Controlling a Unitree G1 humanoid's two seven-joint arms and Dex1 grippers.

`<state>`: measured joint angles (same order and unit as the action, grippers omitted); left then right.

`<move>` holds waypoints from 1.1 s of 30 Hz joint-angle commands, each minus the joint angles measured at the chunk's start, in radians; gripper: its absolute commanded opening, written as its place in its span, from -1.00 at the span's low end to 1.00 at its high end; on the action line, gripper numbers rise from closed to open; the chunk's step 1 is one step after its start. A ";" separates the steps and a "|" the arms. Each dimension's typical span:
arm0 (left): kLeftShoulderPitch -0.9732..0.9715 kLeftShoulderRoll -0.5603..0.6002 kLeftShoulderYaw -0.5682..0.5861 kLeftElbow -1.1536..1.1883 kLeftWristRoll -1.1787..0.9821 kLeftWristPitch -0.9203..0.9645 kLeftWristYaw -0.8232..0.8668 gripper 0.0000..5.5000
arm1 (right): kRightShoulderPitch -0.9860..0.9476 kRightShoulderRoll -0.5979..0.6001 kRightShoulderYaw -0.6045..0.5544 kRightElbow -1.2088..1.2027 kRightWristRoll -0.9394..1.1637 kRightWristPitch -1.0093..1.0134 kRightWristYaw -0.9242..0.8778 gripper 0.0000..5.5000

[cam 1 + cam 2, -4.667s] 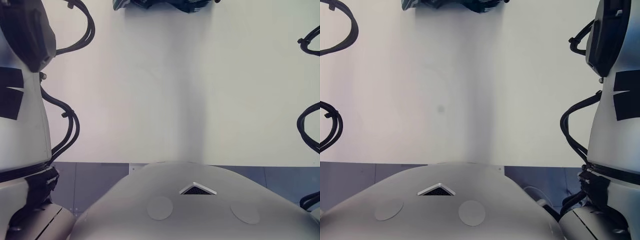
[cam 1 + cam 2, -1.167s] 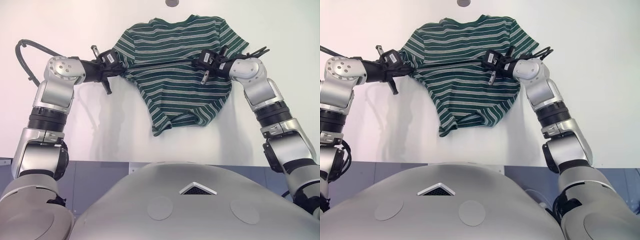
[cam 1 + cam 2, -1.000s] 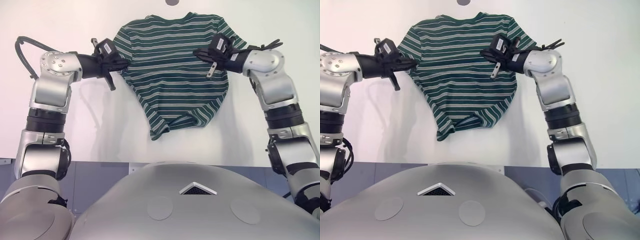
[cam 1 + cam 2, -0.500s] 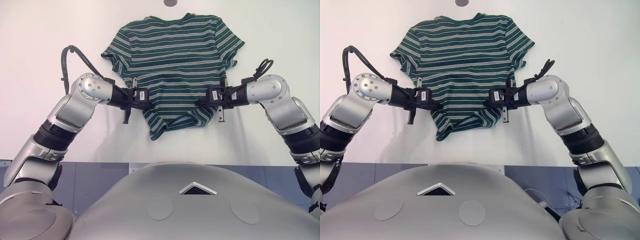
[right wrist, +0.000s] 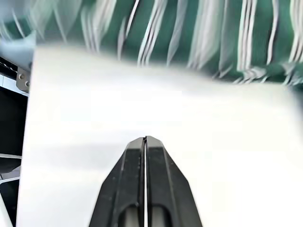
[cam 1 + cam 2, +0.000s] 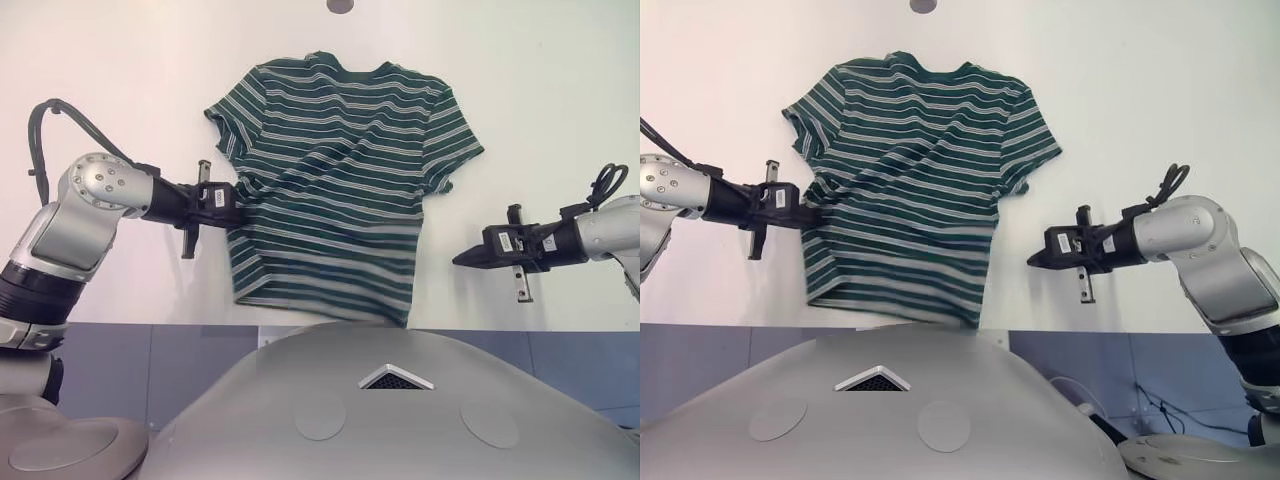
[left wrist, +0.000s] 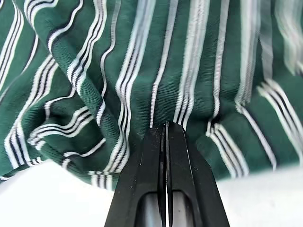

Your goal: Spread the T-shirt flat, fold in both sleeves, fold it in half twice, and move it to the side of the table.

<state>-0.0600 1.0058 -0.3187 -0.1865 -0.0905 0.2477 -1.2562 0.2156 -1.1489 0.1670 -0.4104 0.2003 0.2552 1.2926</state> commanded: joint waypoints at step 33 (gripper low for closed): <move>-0.043 0.137 0.069 -0.035 -0.237 0.150 -0.264 -0.99 | -0.344 0.295 0.442 0.469 -0.411 -0.274 -0.254 -1.00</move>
<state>-0.0597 1.1721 -0.2573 -0.1963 -0.3080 0.3656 -1.5448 -0.2041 -0.7961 0.5536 -0.0495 -0.0851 -0.1201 0.9912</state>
